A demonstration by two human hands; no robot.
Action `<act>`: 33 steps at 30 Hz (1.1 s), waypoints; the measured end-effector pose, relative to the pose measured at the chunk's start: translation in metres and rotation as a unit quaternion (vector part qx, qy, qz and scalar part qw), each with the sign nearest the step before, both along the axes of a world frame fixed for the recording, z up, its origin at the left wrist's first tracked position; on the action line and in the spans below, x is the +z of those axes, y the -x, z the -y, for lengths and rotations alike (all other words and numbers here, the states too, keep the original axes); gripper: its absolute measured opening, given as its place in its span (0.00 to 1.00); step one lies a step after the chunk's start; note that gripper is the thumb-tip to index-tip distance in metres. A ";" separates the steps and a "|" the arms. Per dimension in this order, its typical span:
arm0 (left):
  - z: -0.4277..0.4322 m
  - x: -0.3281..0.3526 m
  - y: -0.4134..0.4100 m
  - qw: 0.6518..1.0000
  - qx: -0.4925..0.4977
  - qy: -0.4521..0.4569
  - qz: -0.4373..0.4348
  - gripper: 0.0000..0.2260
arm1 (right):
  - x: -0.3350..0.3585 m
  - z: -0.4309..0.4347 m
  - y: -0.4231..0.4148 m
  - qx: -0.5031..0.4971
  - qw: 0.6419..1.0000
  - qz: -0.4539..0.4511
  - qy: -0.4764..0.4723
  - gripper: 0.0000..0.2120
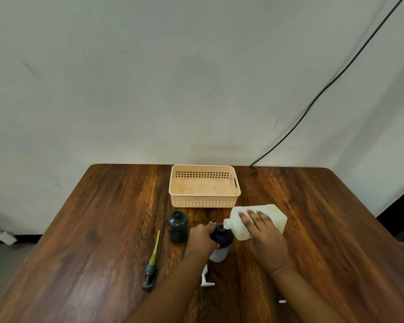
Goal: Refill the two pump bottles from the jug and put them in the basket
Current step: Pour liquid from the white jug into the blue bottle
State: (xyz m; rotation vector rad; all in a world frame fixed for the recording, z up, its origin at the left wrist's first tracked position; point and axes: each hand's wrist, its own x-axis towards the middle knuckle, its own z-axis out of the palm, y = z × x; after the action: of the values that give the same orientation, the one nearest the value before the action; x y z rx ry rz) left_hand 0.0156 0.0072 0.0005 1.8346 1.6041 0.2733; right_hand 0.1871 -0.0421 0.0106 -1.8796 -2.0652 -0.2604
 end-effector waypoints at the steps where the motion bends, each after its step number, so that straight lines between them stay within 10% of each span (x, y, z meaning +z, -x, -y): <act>1: 0.000 0.000 0.000 1.000 0.001 0.001 0.001 0.29 | 0.000 0.000 0.000 0.000 1.000 -0.001 -0.001 0.36; 33: -0.001 -0.001 -0.001 1.000 -0.003 -0.004 -0.017 0.29 | 0.001 -0.004 -0.008 0.018 0.999 0.030 -0.001 0.35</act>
State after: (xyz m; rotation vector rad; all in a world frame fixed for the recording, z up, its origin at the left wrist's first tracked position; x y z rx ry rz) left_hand 0.0166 0.0084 -0.0005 1.8583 1.6232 0.2466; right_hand 0.1956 -0.0377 0.0121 -1.8531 -2.1344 -0.3143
